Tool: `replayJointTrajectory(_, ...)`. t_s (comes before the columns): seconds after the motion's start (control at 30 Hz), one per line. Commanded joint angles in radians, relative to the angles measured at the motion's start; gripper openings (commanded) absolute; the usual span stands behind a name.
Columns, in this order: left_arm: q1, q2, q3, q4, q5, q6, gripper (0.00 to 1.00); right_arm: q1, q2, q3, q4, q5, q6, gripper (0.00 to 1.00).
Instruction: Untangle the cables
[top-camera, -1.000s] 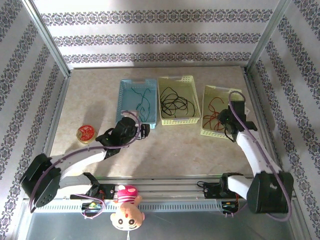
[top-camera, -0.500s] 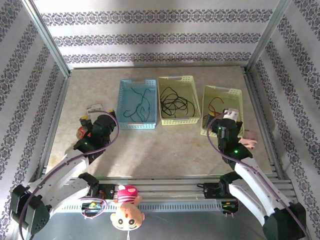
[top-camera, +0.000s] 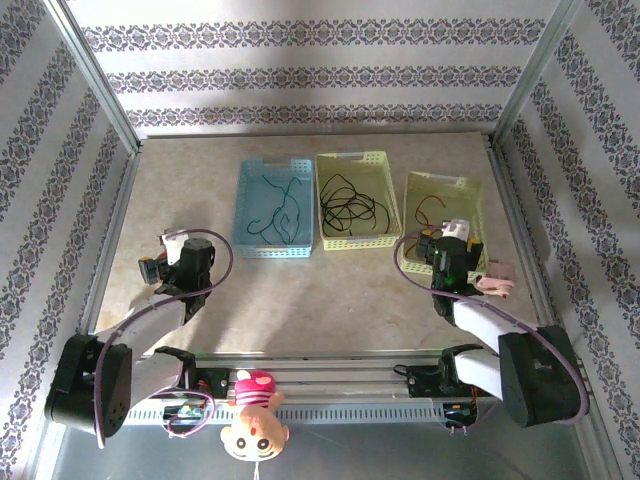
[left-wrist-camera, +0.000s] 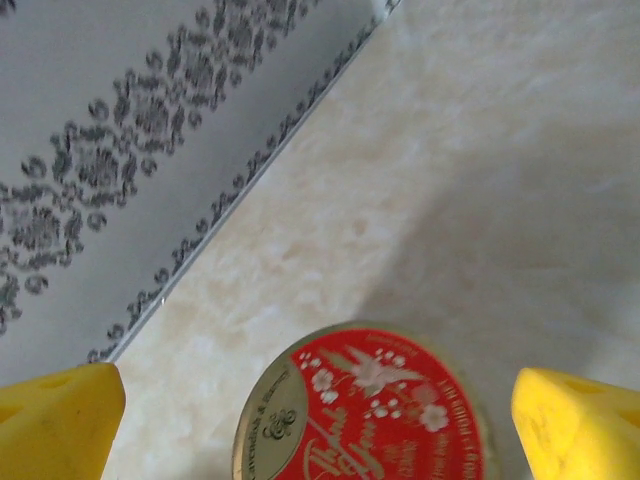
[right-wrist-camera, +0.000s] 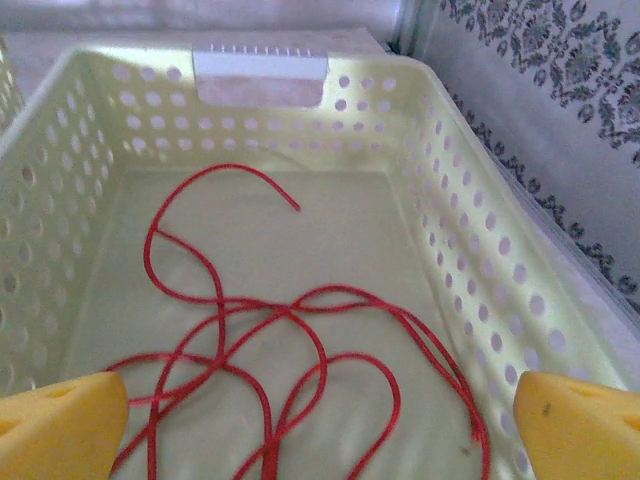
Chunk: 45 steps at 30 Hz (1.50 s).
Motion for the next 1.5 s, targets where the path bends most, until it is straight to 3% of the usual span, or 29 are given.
replayJointTrajectory(0.0, 0.025, 0.050, 0.032, 0.108, 0.094, 0.001, 0.99, -0.049, 0.056, 0.037, 0.121, -0.154, -0.033, 0.98)
replayJointTrajectory(0.17, 0.031, 0.146, 0.062, 0.217, 0.123, 0.049, 0.99, -0.056, 0.202, 0.160, 0.110, -0.332, -0.098, 0.98)
replayJointTrajectory(0.27, 0.035, 0.195, 0.079, 0.270, 0.154, 0.078, 0.99, -0.099, 0.365, 0.122, 0.377, -0.381, -0.067, 0.98)
replayJointTrajectory(0.33, 0.038, 0.225, 0.094, 0.292, 0.198, 0.106, 0.99, -0.128, 0.358, 0.109, 0.365, -0.422, -0.042, 0.98)
replayJointTrajectory(0.6, 0.047, 0.364, 0.111, 0.558, 0.319, 0.239, 0.99, -0.117, 0.355, 0.114, 0.359, -0.391, -0.054, 0.98)
replayJointTrajectory(0.63, 0.051, 0.380, 0.131, 0.527, 0.343, 0.215, 0.99, -0.106, 0.356, 0.114, 0.359, -0.369, -0.060, 0.98)
replayJointTrajectory(0.67, 0.058, 0.409, 0.104, 0.603, 0.431, 0.218, 0.99, -0.093, 0.356, 0.113, 0.360, -0.335, -0.066, 0.98)
replayJointTrajectory(0.7, 0.064, 0.457, 0.075, 0.760, 0.440, 0.265, 0.99, -0.082, 0.354, 0.108, 0.367, -0.313, -0.073, 0.98)
replayJointTrajectory(0.73, 0.071, 0.425, 0.095, 0.633, 0.463, 0.222, 0.99, -0.068, 0.354, 0.101, 0.381, -0.282, -0.079, 0.98)
replayJointTrajectory(0.77, 0.093, 0.400, 0.088, 0.609, 0.500, 0.198, 0.99, -0.057, 0.353, 0.093, 0.394, -0.261, -0.086, 0.98)
replayJointTrajectory(0.8, 0.104, 0.427, 0.046, 0.746, 0.514, 0.205, 0.99, -0.054, 0.352, 0.091, 0.398, -0.254, -0.087, 0.98)
replayJointTrajectory(0.87, 0.111, 0.418, -0.009, 0.775, 0.602, 0.207, 0.99, -0.049, 0.352, 0.087, 0.408, -0.244, -0.090, 0.98)
replayJointTrajectory(0.9, 0.110, 0.469, -0.036, 0.921, 0.610, 0.230, 0.99, -0.048, 0.353, 0.088, 0.408, -0.245, -0.090, 0.98)
replayJointTrajectory(0.93, 0.109, 0.502, -0.019, 0.938, 0.576, 0.235, 0.99, -0.049, 0.354, 0.087, 0.409, -0.244, -0.091, 0.98)
replayJointTrajectory(0.97, 0.116, 0.469, 0.018, 0.798, 0.578, 0.203, 0.99, -0.048, 0.353, 0.087, 0.410, -0.244, -0.090, 0.98)
replayJointTrajectory(1.0, 0.128, 0.456, 0.024, 0.768, 0.600, 0.190, 0.99, -0.050, 0.354, 0.088, 0.409, -0.246, -0.091, 0.98)
replayJointTrajectory(1.07, 0.138, 0.489, 0.010, 0.856, 0.606, 0.199, 0.99, -0.052, 0.356, 0.091, 0.405, -0.254, -0.087, 0.98)
replayJointTrajectory(1.47, 0.138, 0.478, 0.015, 0.829, 0.607, 0.197, 0.99, -0.080, 0.357, 0.109, 0.374, -0.316, -0.073, 0.98)
